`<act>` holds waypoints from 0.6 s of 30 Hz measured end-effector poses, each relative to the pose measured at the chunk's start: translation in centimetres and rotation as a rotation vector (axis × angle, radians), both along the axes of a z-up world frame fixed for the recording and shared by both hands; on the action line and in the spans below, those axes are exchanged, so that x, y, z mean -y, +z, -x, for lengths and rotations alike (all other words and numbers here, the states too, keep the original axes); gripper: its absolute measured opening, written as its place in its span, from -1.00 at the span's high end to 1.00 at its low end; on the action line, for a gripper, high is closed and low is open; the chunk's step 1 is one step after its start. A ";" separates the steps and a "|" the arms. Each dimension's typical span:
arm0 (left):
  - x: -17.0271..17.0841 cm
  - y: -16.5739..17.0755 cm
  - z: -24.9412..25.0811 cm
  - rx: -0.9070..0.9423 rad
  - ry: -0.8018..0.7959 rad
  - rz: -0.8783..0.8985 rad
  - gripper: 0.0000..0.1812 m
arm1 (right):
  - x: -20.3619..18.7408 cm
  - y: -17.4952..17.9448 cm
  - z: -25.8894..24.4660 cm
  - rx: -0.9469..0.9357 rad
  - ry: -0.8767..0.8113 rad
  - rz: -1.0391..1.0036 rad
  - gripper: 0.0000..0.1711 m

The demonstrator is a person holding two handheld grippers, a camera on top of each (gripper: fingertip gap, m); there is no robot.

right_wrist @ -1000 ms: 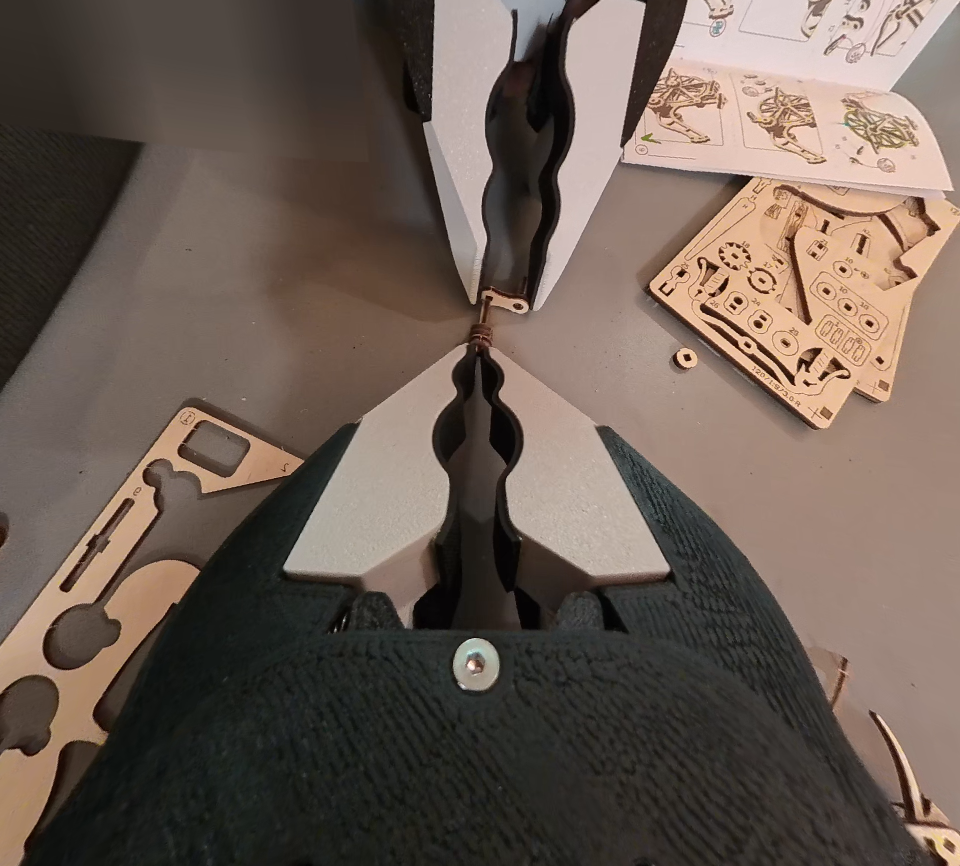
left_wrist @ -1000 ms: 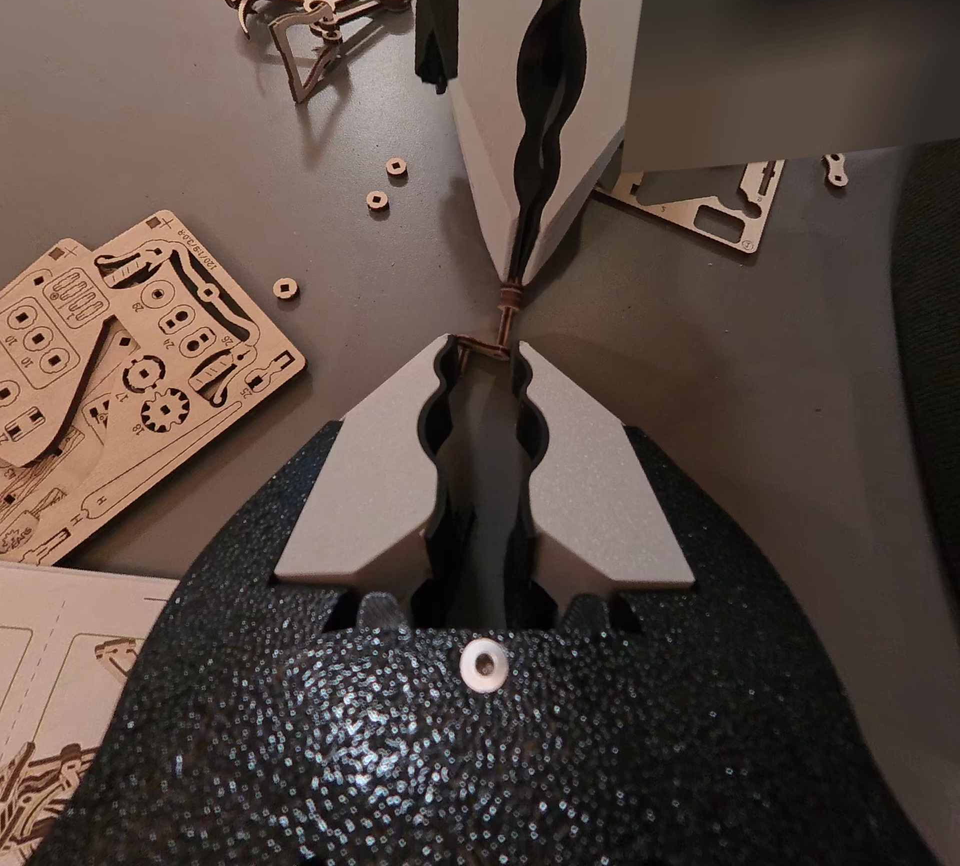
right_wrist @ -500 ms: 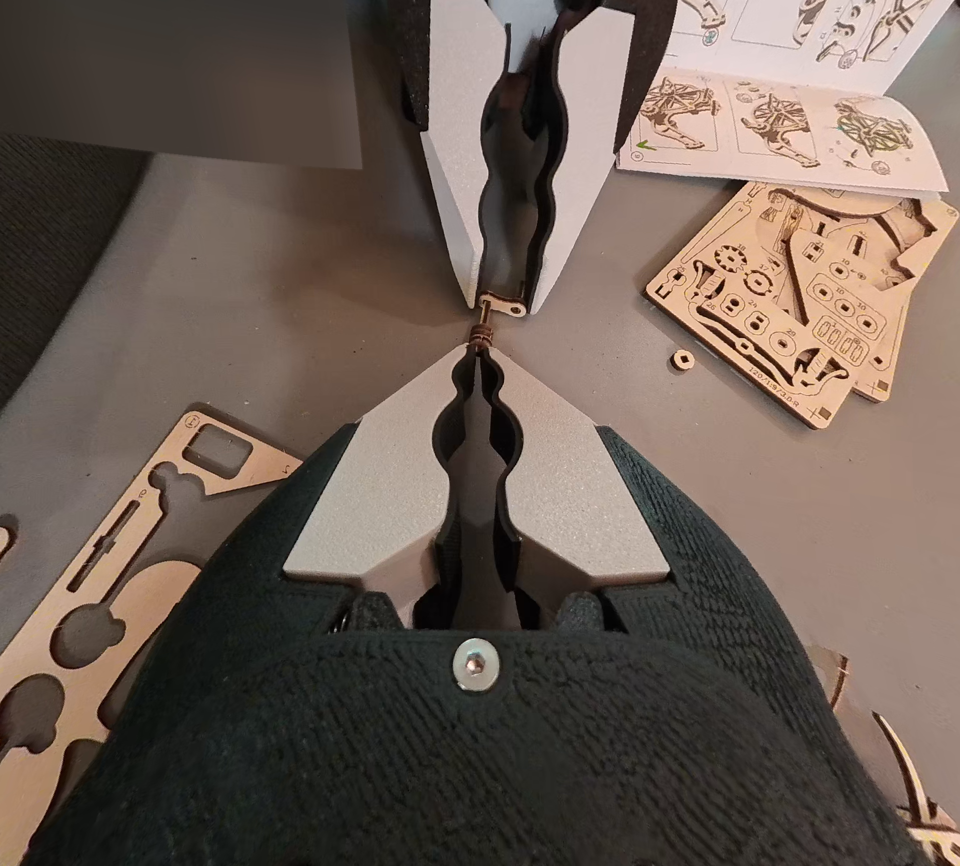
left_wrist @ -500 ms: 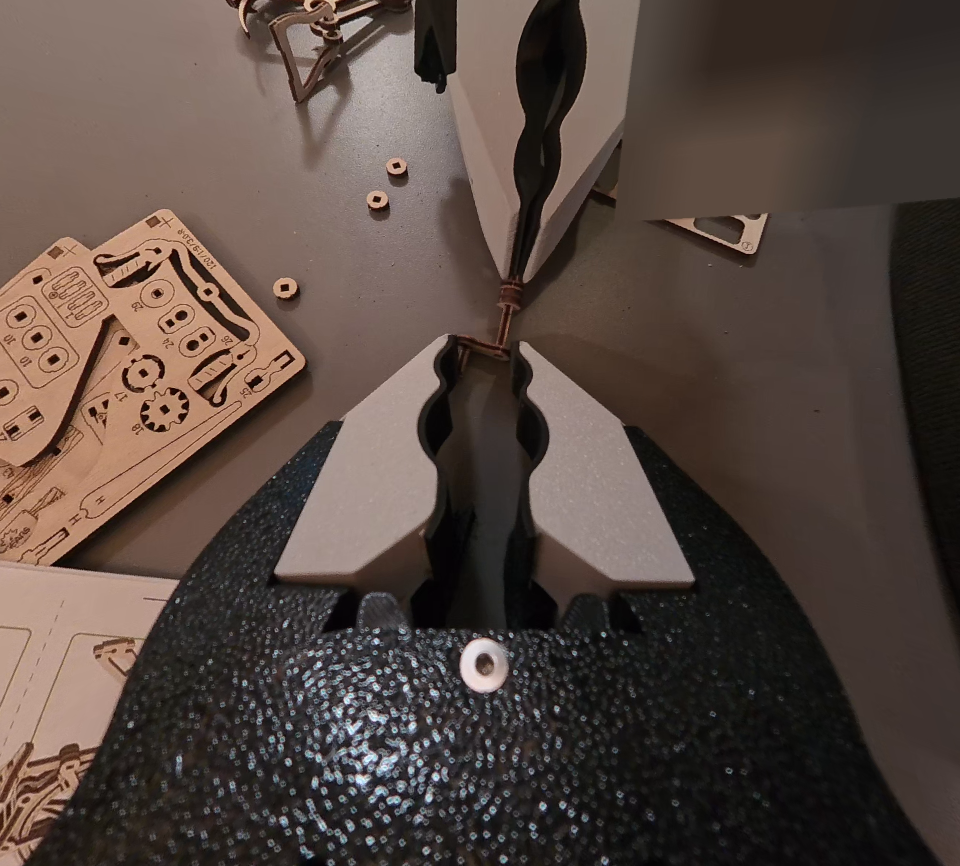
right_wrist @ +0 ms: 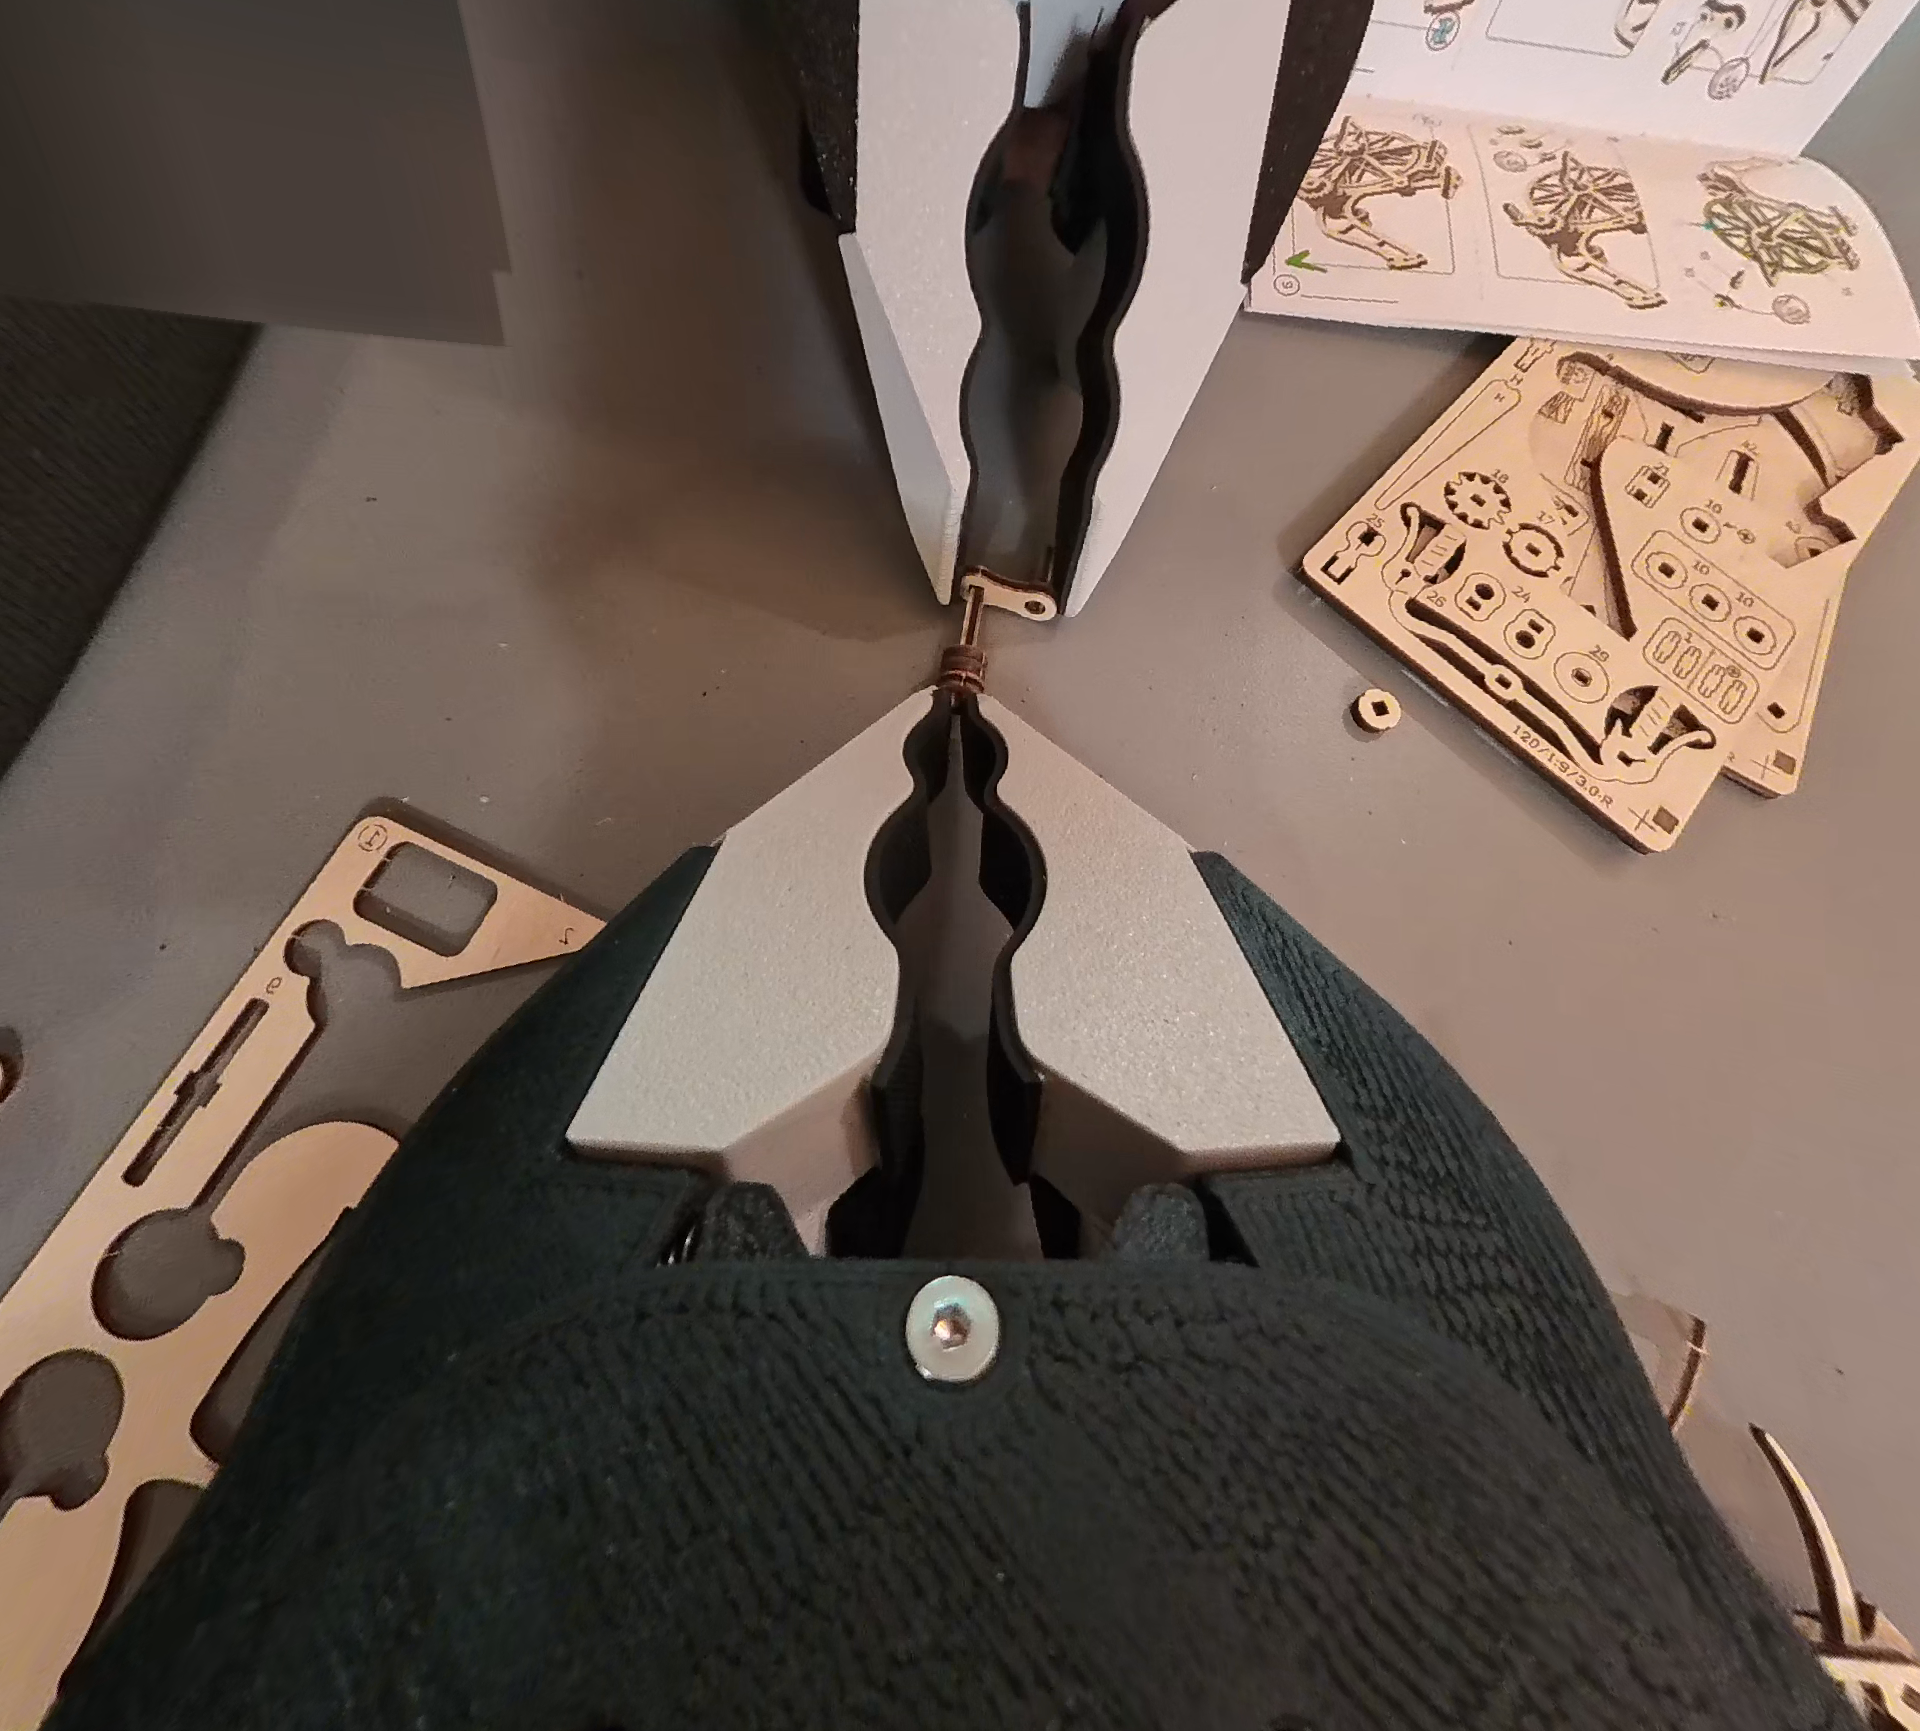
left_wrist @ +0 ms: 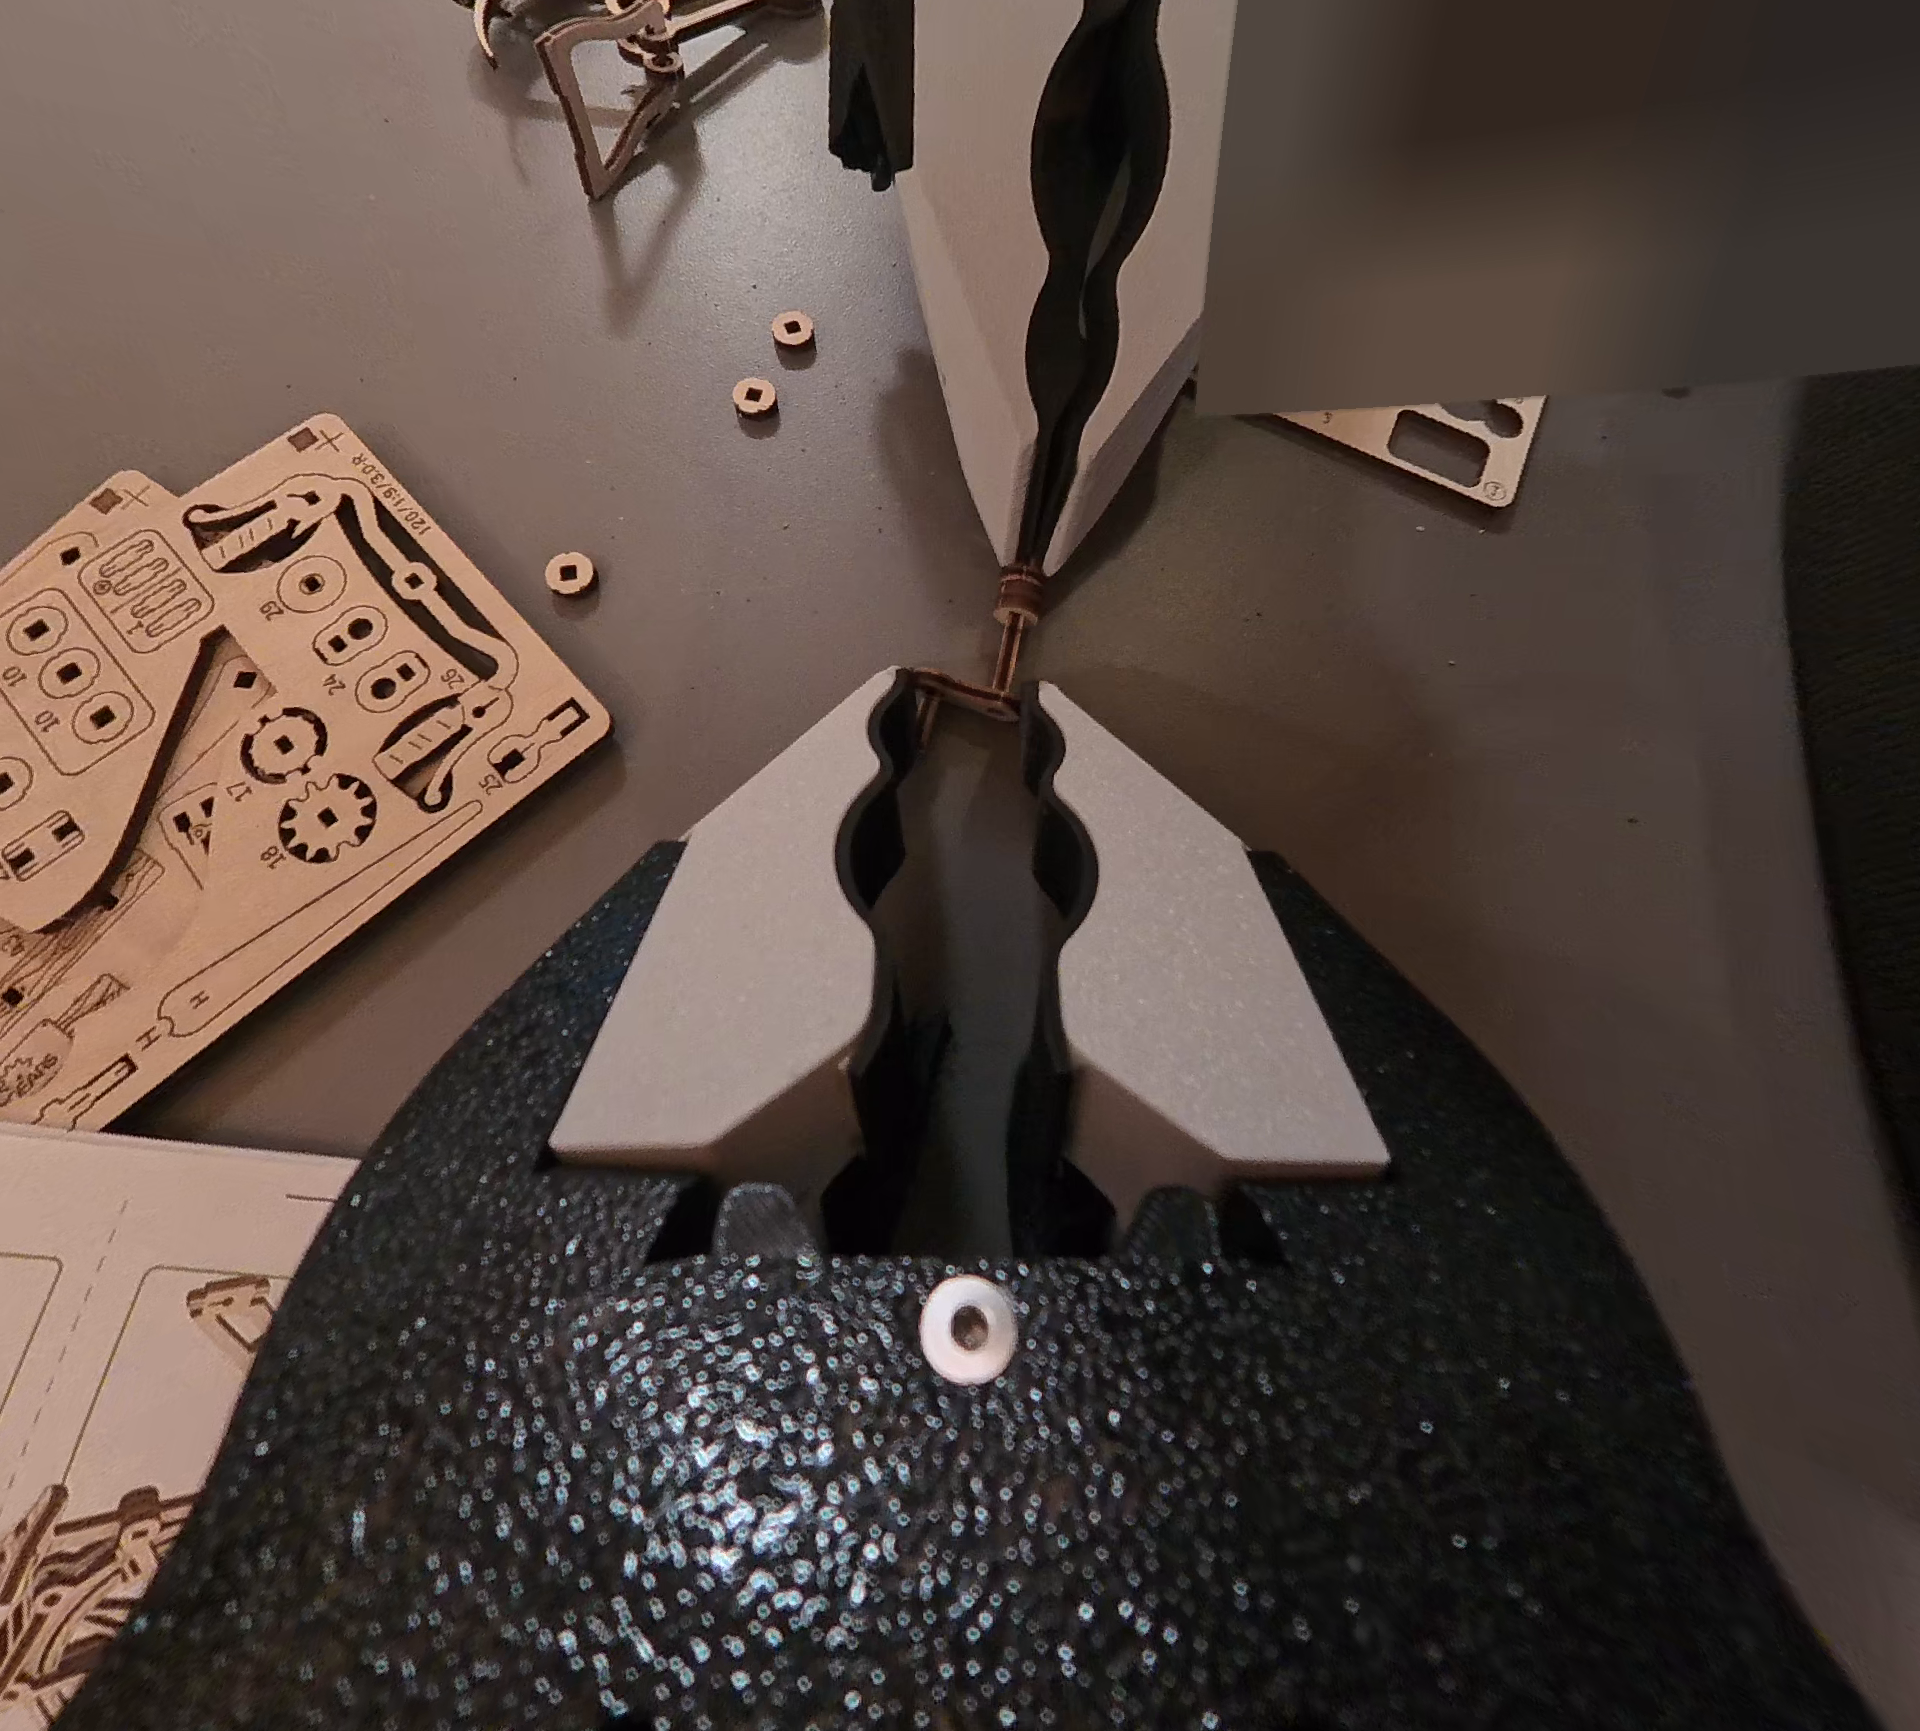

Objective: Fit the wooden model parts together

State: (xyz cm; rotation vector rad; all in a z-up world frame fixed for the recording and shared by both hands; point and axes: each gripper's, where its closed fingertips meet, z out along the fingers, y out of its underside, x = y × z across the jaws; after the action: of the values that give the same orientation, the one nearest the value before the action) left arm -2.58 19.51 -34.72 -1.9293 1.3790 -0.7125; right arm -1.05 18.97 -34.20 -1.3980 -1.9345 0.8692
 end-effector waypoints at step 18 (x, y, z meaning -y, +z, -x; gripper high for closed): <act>0.0 0.0 0.0 0.002 0.000 -0.003 0.79 | 0.5 -0.3 -0.1 0.022 0.033 0.017 1.00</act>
State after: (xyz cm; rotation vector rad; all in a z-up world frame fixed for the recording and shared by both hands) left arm -2.58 19.52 -34.70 -1.9256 1.3776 -0.7117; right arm -0.95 18.46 -34.48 -1.3937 -1.9762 0.8909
